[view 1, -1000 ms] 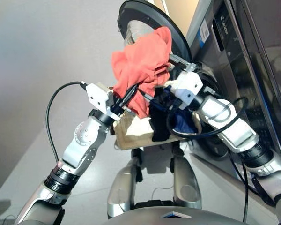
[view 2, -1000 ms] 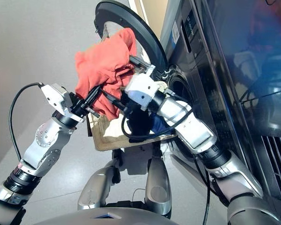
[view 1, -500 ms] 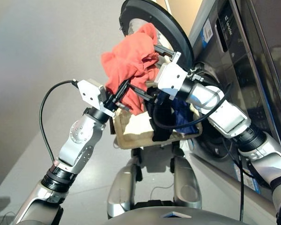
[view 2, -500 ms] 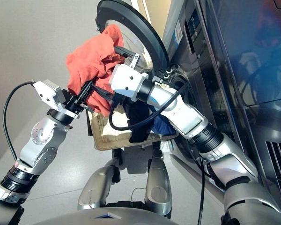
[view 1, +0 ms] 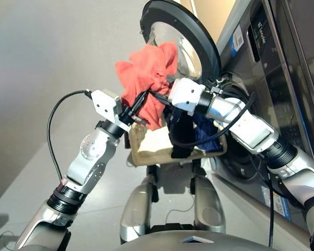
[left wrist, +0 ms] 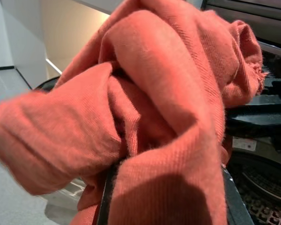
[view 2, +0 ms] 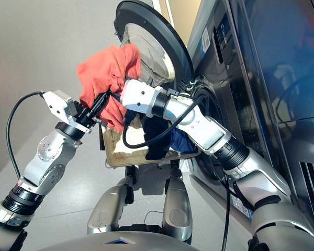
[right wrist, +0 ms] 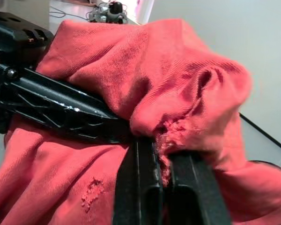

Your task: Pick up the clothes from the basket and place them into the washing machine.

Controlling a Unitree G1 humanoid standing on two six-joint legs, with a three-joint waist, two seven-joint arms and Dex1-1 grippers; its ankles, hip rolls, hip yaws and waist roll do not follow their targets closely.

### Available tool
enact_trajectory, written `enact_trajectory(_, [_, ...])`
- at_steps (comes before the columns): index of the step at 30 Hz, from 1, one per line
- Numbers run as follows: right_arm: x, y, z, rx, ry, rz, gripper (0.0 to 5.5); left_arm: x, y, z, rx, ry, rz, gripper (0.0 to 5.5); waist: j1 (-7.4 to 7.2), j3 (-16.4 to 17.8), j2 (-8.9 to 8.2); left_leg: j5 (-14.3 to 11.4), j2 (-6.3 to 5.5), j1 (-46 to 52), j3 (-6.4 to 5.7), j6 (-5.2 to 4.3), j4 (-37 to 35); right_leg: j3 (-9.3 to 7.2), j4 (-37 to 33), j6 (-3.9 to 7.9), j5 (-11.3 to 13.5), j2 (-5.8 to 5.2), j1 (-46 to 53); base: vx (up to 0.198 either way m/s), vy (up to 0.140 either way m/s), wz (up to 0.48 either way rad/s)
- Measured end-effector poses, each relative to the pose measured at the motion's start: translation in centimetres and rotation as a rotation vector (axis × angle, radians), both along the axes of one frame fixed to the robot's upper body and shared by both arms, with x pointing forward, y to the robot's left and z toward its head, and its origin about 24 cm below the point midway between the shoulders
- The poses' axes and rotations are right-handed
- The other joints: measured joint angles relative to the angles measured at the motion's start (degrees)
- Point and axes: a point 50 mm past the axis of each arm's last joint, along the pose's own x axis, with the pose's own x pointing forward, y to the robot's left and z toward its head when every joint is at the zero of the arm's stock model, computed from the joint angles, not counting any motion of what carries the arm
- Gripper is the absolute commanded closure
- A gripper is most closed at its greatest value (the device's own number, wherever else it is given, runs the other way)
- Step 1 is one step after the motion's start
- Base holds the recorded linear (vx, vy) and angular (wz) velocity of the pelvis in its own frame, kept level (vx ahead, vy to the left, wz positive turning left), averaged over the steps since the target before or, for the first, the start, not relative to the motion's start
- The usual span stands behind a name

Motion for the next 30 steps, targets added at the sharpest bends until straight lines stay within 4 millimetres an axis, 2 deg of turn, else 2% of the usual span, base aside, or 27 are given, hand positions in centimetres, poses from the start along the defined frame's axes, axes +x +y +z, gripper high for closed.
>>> enact_trajectory(18, [0.0, -0.1, 0.0, -0.007, 0.003, 0.004, 5.5, 0.0, 0.0, 0.0, 0.008, -0.004, 0.002, 5.5, 0.0, -0.02, -0.05, -0.02, -0.01, -0.06, -0.06, -0.03, -0.01, -0.01, -0.01, 0.07, -0.06, -0.03, 0.0, 0.0, 0.0, 0.0])
enact_trajectory(19, [0.0, -0.1, 0.0, -0.007, 0.004, 0.004, 5.5, 0.0, 0.0, 0.0, 0.007, -0.004, 0.002, 3.54, 0.0, -0.02, -0.05, -0.03, -0.01, -0.07, -0.07, -0.03, -0.01, -0.01, -0.01, 0.07, -0.06, -0.03, 0.0, 0.0, 0.0, 0.0])
enact_trajectory(20, [0.0, -0.1, 0.0, -0.007, 0.005, 0.004, 5.5, 0.0, -0.1, 0.0, 0.006, -0.004, 0.001, 0.0, 0.0, -0.02, -0.05, -0.03, -0.01, -0.08, -0.1, -0.04, -0.01, -0.01, -0.01, 0.08, -0.07, -0.03, 0.0, 0.0, 0.0, 0.0])
enact_trajectory(26, [0.4, -1.4, -0.5, 0.06, 0.018, -0.078, 5.5, -0.2, -0.5, 0.2, 0.021, -0.025, -0.012, 0.0, 0.28, -0.02, -0.06, -0.09, 0.0, -0.24, -0.36, -0.12, -0.01, -0.02, -0.02, 0.13, -0.25, -0.03, 0.0, 0.0, 0.0, 0.0])
enact_trajectory(30, [1.1, -4.0, -2.8, 0.166, 0.067, -0.26, 5.5, -0.2, -0.6, 0.5, 0.015, -0.039, -0.001, 0.0, 0.26, -0.03, -0.07, -0.07, 0.06, -0.28, -0.6, -0.09, -0.02, -0.39, -0.01, 0.09, -0.41, 0.01, 0.09, 0.0, 0.0, 0.0])
